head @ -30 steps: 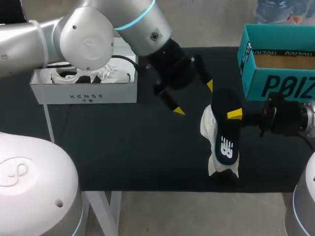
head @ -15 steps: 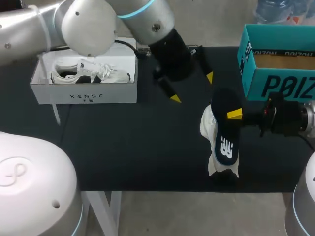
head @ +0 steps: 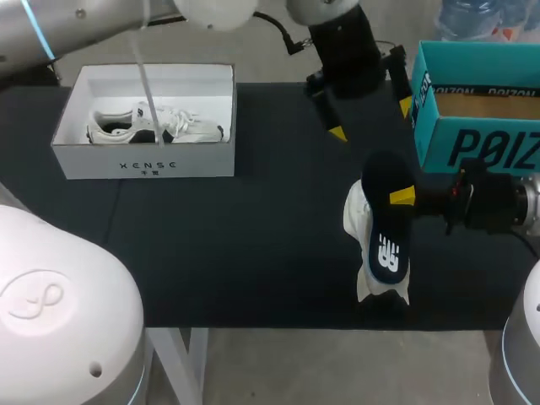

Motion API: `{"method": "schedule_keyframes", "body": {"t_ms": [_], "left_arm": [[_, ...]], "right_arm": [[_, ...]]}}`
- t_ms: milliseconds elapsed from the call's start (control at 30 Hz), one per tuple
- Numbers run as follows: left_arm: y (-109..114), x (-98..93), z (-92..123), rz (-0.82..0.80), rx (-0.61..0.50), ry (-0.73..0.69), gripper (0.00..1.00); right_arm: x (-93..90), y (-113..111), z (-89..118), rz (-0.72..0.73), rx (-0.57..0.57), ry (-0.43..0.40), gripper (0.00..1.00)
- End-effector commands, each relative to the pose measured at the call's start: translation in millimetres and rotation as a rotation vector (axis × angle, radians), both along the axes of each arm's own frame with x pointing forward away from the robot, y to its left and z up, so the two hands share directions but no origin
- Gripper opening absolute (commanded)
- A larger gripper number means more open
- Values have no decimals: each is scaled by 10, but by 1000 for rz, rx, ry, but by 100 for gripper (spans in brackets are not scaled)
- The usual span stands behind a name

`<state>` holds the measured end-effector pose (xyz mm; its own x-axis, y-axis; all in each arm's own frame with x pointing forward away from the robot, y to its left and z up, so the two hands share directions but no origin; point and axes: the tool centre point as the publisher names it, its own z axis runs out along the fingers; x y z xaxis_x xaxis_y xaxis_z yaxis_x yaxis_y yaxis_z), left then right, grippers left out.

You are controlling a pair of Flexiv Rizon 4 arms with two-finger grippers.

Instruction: Take the shoe out of the shoebox, open the shoe tongue, remove and reinsert the insole, then place the shoe into the shoebox

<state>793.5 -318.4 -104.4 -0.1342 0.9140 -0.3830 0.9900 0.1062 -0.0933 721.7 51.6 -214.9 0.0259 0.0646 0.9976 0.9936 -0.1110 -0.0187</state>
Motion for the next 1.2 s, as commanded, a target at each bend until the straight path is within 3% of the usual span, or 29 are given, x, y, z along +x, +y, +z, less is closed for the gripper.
{"method": "schedule_keyframes", "body": {"t_ms": [33, 300, 500, 833, 1000, 1200], "left_arm": [[-189, 23, 50, -15, 68, -24, 100], [-25, 30, 56, -23, 18, -40, 100], [241, -160, 117, -61, -240, -132, 100], [791, -429, -170, -19, -618, -178, 100], [952, -566, -357, 9, -717, -136, 100], [1101, -555, -543, 91, -803, -65, 100]], "right_arm": [[-2, 7, -2, -1, -1, 1, 0], [-2, 7, -2, -1, -1, 1, 0], [-2, 7, -2, -1, -1, 1, 0], [-2, 7, -2, -1, -1, 1, 0], [-2, 7, -2, -1, -1, 1, 0], [-2, 7, -2, -1, -1, 1, 0]]}}
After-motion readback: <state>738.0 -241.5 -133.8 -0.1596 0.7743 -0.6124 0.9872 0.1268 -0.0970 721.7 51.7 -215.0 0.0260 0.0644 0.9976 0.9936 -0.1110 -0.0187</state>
